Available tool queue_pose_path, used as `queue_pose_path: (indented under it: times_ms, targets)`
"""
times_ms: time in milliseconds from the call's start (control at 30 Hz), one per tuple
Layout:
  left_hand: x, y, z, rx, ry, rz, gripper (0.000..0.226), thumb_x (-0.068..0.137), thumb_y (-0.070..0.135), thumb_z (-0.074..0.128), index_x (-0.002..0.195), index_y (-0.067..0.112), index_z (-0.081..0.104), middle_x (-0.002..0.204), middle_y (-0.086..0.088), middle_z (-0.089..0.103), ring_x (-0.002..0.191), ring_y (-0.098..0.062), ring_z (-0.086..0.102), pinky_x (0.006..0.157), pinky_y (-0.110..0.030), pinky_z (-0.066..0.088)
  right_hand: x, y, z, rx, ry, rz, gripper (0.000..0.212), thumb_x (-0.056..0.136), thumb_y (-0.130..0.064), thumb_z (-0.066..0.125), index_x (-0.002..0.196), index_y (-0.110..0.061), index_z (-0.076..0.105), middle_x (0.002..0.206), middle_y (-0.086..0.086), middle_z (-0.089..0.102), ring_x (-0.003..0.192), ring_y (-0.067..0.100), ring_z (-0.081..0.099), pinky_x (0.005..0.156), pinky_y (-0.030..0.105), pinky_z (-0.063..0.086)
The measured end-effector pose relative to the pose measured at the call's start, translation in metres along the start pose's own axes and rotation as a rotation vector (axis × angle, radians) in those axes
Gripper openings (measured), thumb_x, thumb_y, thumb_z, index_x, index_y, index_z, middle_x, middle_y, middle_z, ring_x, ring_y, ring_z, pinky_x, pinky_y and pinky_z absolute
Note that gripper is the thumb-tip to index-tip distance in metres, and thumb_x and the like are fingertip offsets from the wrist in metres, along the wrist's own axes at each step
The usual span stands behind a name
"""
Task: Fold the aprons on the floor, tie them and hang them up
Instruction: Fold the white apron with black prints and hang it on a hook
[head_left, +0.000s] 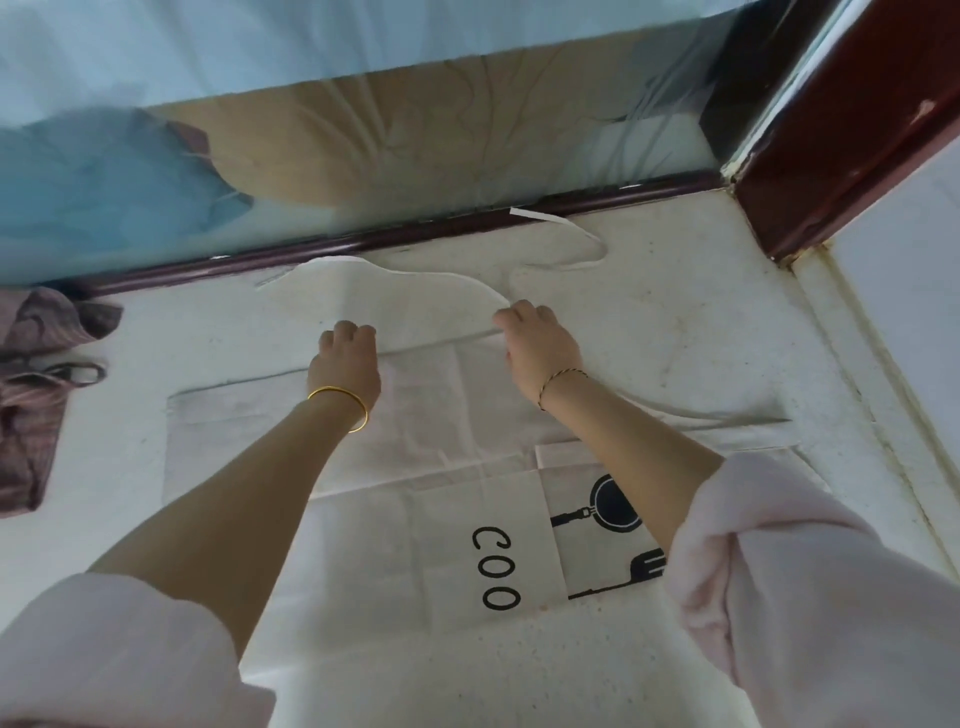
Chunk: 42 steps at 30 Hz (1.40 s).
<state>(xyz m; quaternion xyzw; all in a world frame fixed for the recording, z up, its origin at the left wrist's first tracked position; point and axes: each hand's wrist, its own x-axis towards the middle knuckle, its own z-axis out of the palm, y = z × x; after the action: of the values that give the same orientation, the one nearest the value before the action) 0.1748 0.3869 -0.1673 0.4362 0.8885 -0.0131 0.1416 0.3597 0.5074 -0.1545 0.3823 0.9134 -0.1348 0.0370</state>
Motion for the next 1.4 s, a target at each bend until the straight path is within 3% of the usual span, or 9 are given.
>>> queue_pose_path:
  times_ms: [200,400,500,667,800,967,1133,1300,1400]
  targets:
    - [0.025,-0.027,-0.004,0.157,-0.079,0.099,0.041,0.089,0.031,0.060,0.123,0.015,0.046,0.123,-0.007,0.050,0.114,-0.028,0.045,0.092,-0.038,0.038,0.044,-0.009,0.004,-0.311,-0.181,-0.134,0.045,0.080,0.003,0.054,0.121,-0.013,0.045,0.125,0.007,0.043,0.116,0.026,0.042,0.082,0.034,0.038]
    - [0.038,-0.034,-0.005,0.198,-0.159,0.170,0.026,0.091,0.034,0.056,0.109,0.015,0.051,0.111,-0.004,0.059,0.108,-0.027,0.048,0.091,-0.038,0.034,0.059,-0.006,-0.003,-0.379,-0.300,-0.172,0.021,0.087,-0.009,0.053,0.105,-0.016,0.045,0.093,0.004,0.052,0.084,0.022,0.043,0.073,0.033,0.031]
    - [0.037,-0.035,-0.005,0.175,-0.183,0.213,0.019,0.094,0.030,0.049,0.105,0.016,0.053,0.109,-0.007,0.054,0.101,-0.028,0.052,0.089,-0.038,0.036,0.058,-0.005,-0.006,-0.403,-0.338,-0.148,0.014,0.088,-0.007,0.049,0.090,-0.020,0.044,0.097,0.004,0.051,0.078,0.021,0.043,0.078,0.034,0.032]
    - [0.037,-0.041,-0.019,-0.093,-0.028,0.331,0.012,0.094,0.016,0.051,0.099,0.005,0.055,0.103,-0.016,0.047,0.092,-0.034,0.050,0.082,-0.039,0.043,0.047,-0.002,-0.012,-0.398,-0.210,-0.132,0.032,0.080,-0.003,0.058,0.104,-0.019,0.045,0.089,-0.001,0.052,0.071,0.021,0.043,0.072,0.033,0.028]
    - [0.036,-0.042,-0.044,-0.101,0.032,0.422,0.014,0.091,0.023,0.056,0.095,0.011,0.051,0.098,-0.008,0.053,0.089,-0.027,0.048,0.077,-0.035,0.040,0.032,-0.004,-0.035,-0.531,-0.055,-0.166,0.021,0.079,-0.001,0.056,0.087,-0.020,0.050,0.064,-0.004,0.037,0.079,0.021,0.037,0.072,0.033,0.025]
    - [0.012,-0.062,-0.069,0.199,-0.077,0.421,0.013,0.084,0.018,0.056,0.092,0.022,0.046,0.096,0.002,0.057,0.084,-0.020,0.047,0.066,-0.027,0.036,-0.020,-0.008,-0.056,-0.739,0.181,-0.259,0.022,0.052,0.006,0.055,0.056,-0.015,0.052,0.050,-0.003,0.031,0.068,0.021,0.044,0.063,0.030,0.025]
    - [-0.035,-0.081,-0.063,0.441,-0.091,0.539,0.022,0.082,0.007,0.044,0.095,0.024,0.048,0.101,0.003,0.054,0.093,-0.019,0.053,0.063,-0.027,0.033,-0.077,-0.010,-0.041,-0.877,0.136,-0.234,0.027,0.052,0.006,0.030,0.041,-0.018,0.036,0.036,-0.007,0.030,0.059,0.017,0.044,0.064,0.031,0.021]
    - [-0.094,-0.081,-0.048,0.643,-0.132,0.728,0.026,0.085,0.021,0.043,0.111,0.018,0.045,0.108,0.002,0.049,0.099,-0.019,0.053,0.062,-0.029,0.032,-0.126,-0.028,-0.011,-0.948,-0.289,-0.249,0.023,0.084,0.000,0.048,0.072,-0.019,0.050,0.061,-0.009,0.034,0.095,0.020,0.044,0.096,0.036,0.032]
    - [-0.125,-0.084,-0.034,0.657,-0.210,0.714,0.030,0.084,0.022,0.044,0.114,0.018,0.045,0.111,0.001,0.049,0.100,-0.020,0.053,0.063,-0.029,0.033,-0.147,-0.036,0.000,-0.974,-0.363,-0.193,0.025,0.089,-0.005,0.044,0.096,-0.023,0.060,0.083,-0.010,0.051,0.102,0.022,0.043,0.098,0.037,0.032]
